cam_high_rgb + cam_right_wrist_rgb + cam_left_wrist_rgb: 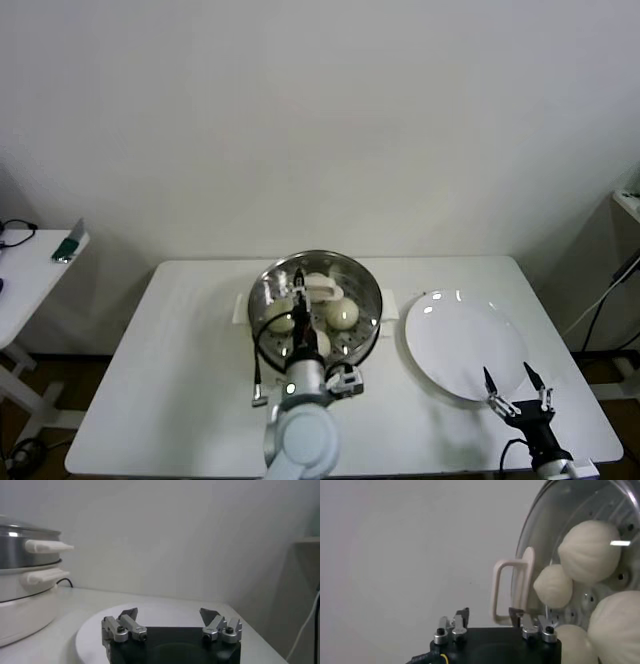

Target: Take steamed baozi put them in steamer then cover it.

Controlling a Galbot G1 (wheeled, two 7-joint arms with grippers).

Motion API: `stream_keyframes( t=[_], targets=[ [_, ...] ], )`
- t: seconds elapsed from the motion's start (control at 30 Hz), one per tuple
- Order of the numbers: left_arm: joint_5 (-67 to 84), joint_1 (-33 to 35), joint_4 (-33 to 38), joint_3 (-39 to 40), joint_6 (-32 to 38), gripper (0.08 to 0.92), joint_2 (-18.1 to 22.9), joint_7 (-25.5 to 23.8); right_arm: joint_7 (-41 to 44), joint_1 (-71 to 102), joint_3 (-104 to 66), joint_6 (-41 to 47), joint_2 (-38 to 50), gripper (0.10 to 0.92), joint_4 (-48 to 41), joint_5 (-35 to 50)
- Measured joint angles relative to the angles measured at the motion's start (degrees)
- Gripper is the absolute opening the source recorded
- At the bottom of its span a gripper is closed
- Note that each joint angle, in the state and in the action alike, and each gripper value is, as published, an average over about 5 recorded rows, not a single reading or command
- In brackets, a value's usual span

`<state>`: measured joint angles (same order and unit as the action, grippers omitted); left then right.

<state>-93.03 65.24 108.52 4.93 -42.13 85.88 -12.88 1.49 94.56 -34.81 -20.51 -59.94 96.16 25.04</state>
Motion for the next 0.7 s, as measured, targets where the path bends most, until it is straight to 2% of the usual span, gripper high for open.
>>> stream_keyframes(
  t=[0.17,0.3,0.5,0.7],
  targets=[
    [4.2,0.9,3.6,-0.5,1.1,0.721,-2.2,1.2,-0.6,-0.2,0.2,0.2,-0.1,0.823,0.1,0.0],
    [9.0,1.8,6.7,-1.3,2.5,0.805,-4.3,3.0,-1.1,-0.2,0.3,0.4,-0.1,0.823,0.3,0.1],
    [19.8,4.2,11.2,-4.2,5.7,0.822,-8.5,6.8,-1.5,-0.5,0.5,0.5,-0.4,0.823,0.3,-0.1],
    [35.7,8.9,13.5,-11.3,12.2,0.823,-11.2,12.5,-1.9,-0.9,0.4,-0.4,-1.1,0.823,0.1,-0.5]
  ],
)
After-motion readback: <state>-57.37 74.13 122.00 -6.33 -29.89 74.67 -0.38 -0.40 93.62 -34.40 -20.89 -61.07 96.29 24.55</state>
